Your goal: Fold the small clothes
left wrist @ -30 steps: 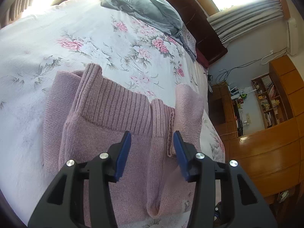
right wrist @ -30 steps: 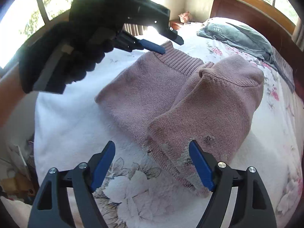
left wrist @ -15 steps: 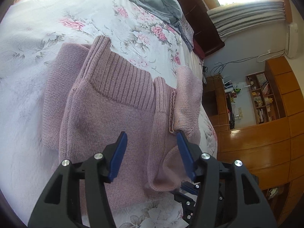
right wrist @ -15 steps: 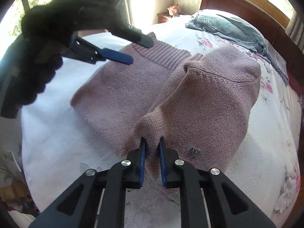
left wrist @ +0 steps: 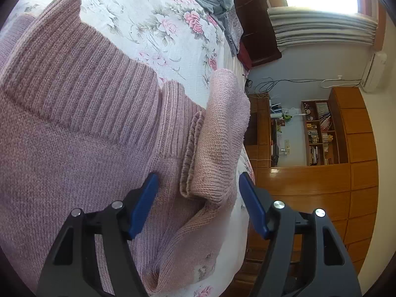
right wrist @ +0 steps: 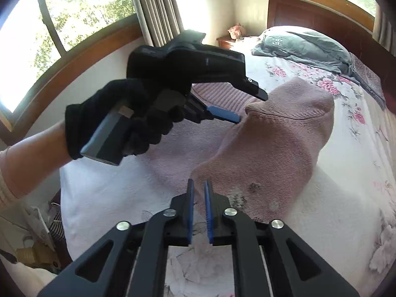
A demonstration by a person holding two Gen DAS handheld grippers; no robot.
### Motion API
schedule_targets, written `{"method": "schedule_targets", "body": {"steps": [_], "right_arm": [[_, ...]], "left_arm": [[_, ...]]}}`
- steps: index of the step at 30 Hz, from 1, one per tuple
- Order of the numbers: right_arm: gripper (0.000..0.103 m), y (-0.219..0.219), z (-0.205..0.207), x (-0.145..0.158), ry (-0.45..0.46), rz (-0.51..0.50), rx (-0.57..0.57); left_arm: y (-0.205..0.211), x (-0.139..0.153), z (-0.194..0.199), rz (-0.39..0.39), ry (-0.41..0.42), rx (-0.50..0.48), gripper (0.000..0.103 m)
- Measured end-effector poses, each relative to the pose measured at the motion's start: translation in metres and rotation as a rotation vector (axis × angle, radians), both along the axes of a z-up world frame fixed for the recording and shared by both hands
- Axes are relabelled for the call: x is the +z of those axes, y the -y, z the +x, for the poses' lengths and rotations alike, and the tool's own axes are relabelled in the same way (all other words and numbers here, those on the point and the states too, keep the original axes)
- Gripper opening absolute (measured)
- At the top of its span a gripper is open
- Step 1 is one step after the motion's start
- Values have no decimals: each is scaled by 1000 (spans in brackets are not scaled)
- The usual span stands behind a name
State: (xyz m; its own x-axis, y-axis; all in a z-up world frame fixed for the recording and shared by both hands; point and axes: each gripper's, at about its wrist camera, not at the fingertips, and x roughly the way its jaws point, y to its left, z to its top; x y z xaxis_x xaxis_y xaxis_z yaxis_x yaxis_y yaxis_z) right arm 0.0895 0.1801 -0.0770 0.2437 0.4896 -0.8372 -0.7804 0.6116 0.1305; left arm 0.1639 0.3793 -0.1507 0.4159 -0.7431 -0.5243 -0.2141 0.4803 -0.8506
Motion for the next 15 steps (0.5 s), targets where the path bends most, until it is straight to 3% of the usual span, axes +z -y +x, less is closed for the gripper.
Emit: {"method": "schedule_targets", "body": {"steps": [2, 3, 6, 9, 13, 14, 15], "right_arm": [[46, -1, -2, -6, 8, -19, 17], [52, -3, -3, -10, 3, -23, 34], [61, -16, -7, -23, 5, -50, 75], [71, -33, -12, -36, 48, -105, 100], [75, -56, -13, -63, 173, -282, 116], [73, -58, -11, -68, 183, -306, 117], [64, -59, -8, -72, 185, -317, 108]], "left_arm": [[-3, 11, -2, 49, 28, -9, 67], [-5, 17, -3, 79, 42, -13, 67], [-15, 29, -3, 139, 58, -17, 67], [-28, 30, -5, 151, 47, -10, 67], [-36, 25, -8, 146, 31, -4, 67], [-37, 23, -8, 146, 27, -7, 67], [-37, 21, -8, 144, 21, -8, 67]]}}
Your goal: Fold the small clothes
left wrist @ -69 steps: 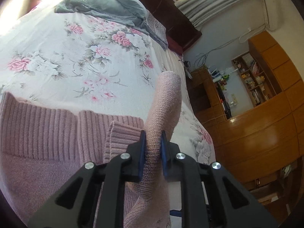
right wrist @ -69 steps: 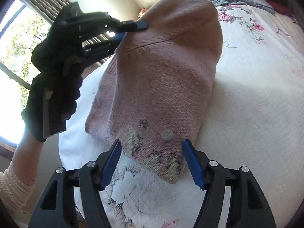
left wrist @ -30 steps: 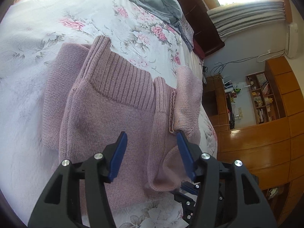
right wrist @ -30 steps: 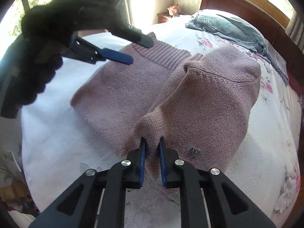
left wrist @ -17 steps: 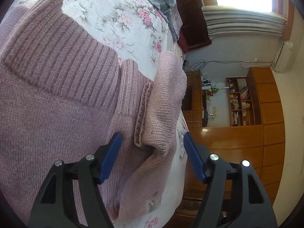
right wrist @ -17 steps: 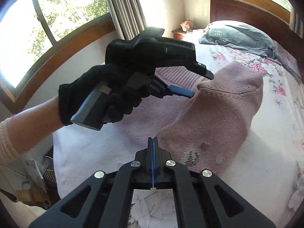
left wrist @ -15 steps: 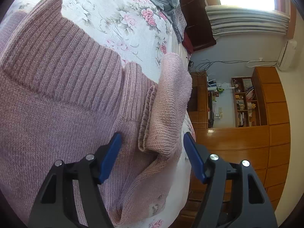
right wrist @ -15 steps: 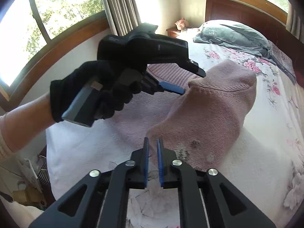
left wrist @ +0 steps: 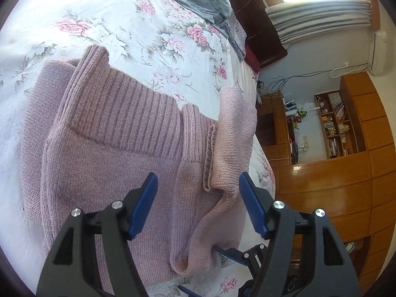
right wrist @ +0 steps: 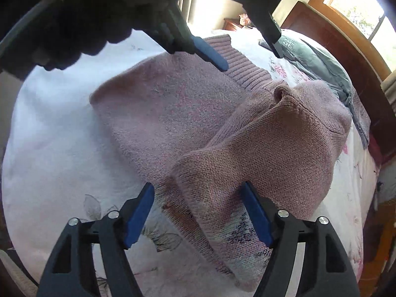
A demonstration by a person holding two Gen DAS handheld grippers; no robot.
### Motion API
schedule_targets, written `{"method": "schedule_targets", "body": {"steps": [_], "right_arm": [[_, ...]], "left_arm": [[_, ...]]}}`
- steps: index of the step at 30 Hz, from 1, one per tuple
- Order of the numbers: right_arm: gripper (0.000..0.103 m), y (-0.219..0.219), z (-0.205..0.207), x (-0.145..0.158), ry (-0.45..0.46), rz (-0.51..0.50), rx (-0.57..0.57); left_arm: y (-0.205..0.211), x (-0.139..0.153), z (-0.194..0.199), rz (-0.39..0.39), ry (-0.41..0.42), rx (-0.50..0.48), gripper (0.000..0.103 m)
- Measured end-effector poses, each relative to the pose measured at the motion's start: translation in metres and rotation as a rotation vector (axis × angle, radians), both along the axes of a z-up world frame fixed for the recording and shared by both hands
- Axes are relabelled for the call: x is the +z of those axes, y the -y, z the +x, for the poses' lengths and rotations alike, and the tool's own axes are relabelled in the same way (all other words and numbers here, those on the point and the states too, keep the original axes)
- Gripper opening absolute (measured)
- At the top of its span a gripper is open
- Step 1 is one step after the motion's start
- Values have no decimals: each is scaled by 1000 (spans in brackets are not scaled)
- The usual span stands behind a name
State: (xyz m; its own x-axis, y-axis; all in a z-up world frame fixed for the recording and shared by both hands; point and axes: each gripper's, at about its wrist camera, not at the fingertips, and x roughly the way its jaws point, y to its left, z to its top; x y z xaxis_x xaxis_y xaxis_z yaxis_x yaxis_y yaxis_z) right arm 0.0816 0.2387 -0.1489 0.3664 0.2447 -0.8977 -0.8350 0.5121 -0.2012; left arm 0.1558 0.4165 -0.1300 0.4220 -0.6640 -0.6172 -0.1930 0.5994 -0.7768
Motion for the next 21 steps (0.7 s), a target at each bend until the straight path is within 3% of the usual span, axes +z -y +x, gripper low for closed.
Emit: {"method": "schedule_targets", "body": {"steps": [2, 5, 9, 15, 21], "right_arm": [[46, 4, 11, 1, -5, 19, -42], [16, 23, 30, 16, -129, 146, -111], [13, 51, 39, 40, -247, 293, -122], [13, 80, 28, 68, -312, 443, -99], [12, 80, 27, 61, -332, 455, -97]], "left_arm": [[-1, -6, 2, -7, -12, -2, 67], [2, -14, 5, -16, -25, -9, 67], [11, -24, 14, -69, -33, -28, 67], [27, -43, 28, -192, -67, -25, 68], [46, -29, 49, -148, -57, -35, 75]]}}
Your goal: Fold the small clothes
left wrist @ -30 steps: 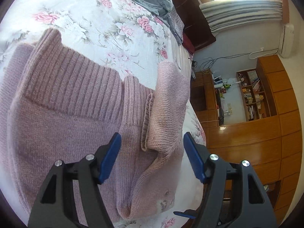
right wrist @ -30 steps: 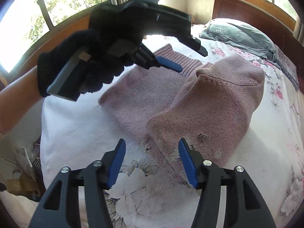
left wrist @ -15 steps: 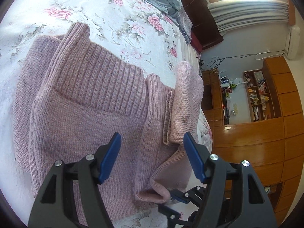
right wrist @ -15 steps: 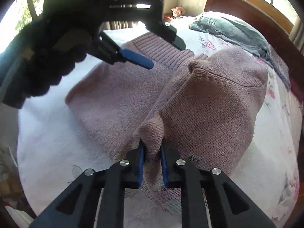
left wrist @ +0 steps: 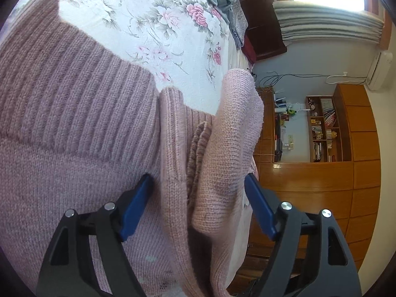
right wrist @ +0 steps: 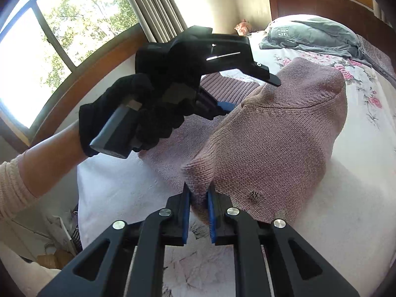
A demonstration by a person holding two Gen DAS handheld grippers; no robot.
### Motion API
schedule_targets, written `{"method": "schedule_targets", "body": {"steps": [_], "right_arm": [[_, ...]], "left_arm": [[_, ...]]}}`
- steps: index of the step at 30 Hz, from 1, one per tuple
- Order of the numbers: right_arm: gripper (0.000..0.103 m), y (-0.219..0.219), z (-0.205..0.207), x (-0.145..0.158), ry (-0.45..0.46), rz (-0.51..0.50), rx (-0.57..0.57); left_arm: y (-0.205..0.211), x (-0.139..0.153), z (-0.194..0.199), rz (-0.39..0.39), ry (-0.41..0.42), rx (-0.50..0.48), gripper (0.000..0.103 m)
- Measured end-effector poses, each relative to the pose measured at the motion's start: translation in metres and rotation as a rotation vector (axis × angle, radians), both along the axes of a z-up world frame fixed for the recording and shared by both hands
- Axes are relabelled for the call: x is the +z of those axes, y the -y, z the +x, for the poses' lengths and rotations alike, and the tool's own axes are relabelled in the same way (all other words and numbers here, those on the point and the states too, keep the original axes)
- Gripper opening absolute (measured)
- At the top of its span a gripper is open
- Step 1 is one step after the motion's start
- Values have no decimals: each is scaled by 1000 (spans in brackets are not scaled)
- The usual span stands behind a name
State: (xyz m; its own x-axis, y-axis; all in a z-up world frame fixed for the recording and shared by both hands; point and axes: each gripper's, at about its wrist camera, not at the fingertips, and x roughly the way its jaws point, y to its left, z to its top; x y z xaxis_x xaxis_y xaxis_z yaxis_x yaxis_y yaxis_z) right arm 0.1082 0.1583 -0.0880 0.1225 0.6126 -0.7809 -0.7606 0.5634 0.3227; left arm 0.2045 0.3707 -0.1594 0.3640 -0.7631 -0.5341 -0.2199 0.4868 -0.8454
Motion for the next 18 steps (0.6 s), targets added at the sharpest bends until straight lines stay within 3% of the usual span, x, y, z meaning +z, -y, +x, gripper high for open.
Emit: {"method": "schedule_targets", "body": {"steps": [2, 5, 7, 9, 12, 14, 18], "right_arm": [[12, 1, -2, 1, -1, 8, 1], [12, 4, 0, 3, -2, 27, -3], [12, 7, 3, 4, -3, 39, -7], [12, 10, 4, 4, -9, 50, -12], [12, 10, 7, 2, -14, 54, -21], [12, 8, 9, 4, -15, 54, -29], [12, 3, 7, 12, -20, 84, -18]], "left_arm": [[6, 11, 4, 42, 22, -14, 74], [15, 28, 6, 106, 70, -47, 60], [23, 37, 7, 146, 106, -78, 58], [28, 35, 14, 182, 92, -104, 55], [33, 24, 23, 237, 48, -110, 33], [29, 24, 20, 214, 69, -80, 23], [17, 50, 1, 137, 180, -25, 21]]}}
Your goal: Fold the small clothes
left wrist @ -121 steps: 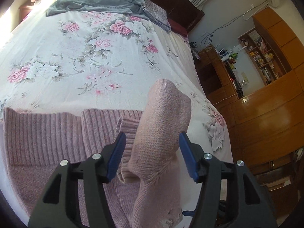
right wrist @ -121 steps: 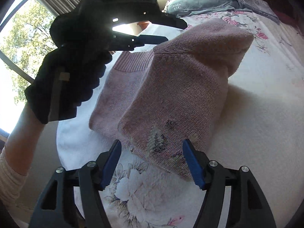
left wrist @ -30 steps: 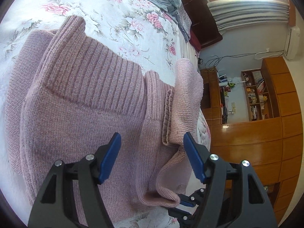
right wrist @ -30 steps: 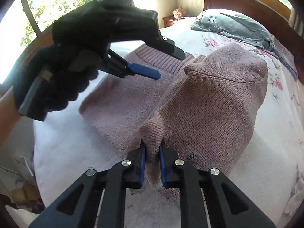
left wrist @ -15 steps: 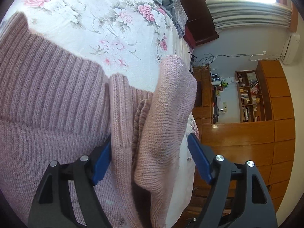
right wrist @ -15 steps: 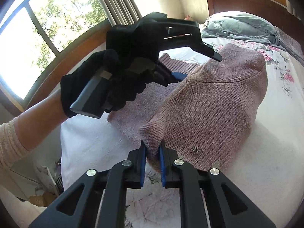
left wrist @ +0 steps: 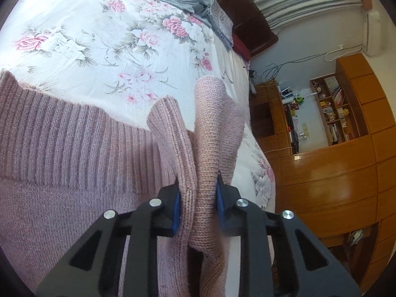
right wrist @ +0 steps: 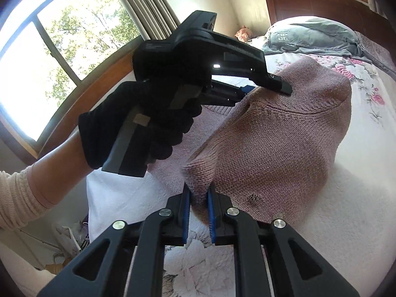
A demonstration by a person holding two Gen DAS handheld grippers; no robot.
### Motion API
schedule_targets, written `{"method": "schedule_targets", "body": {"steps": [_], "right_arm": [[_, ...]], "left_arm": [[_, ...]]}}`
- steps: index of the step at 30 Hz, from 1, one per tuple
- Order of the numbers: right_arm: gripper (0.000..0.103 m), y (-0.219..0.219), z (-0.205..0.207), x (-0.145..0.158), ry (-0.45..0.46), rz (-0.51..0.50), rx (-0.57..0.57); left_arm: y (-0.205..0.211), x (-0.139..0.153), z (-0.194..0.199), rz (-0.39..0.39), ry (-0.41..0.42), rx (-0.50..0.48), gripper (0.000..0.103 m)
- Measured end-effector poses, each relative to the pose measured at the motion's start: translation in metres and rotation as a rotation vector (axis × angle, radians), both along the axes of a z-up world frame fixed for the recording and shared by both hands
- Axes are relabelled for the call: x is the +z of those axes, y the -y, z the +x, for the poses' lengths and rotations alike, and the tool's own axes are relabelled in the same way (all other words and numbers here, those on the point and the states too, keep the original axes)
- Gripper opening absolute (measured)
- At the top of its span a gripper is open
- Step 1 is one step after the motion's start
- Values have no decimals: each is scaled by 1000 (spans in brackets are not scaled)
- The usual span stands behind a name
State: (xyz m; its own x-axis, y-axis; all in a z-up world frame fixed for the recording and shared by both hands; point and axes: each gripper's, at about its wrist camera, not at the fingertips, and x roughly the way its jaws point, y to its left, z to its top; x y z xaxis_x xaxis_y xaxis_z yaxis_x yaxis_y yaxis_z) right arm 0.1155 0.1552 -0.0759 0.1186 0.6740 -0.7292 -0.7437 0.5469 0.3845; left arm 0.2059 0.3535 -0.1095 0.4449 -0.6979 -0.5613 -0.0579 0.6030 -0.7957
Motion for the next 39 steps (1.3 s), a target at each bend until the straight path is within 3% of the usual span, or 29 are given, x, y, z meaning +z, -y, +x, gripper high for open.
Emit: {"method": "schedule_targets", "body": {"steps": [6, 10, 14, 20, 24, 26, 30, 34, 36, 39], "right_arm": [[12, -36, -11, 18, 4, 73, 84], [12, -74, -17, 21, 8, 88, 140], [12, -117, -23, 0, 6, 8, 192], [13, -162, -32, -51, -40, -127, 212], [15, -172, -35, -75, -48, -188, 194], [21, -172, -34, -76, -69, -168, 185], [46, -167, -38, -65, -110, -93, 216], [47, -140, -47, -36, -118, 5, 205], [52, -113, -50, -22, -91, 31, 140], [54, -71, -43, -9, -66, 43, -12]], "left_arm": [[-48, 44, -31, -30, 96, 52, 21], [-95, 46, -48, -3, 101, 115, 21], [-131, 20, -59, 31, 47, 165, 21], [-163, -46, -72, 20, -65, 236, 21], [-170, -63, -78, -28, -56, 258, 22], [-170, -62, -80, -23, -51, 255, 25], [-171, -44, -92, 35, -48, 253, 31], [-162, -13, -127, 152, -35, 231, 36], [-153, 0, -150, 167, 1, 196, 39], [-133, 2, -178, 255, -37, 161, 44]]}}
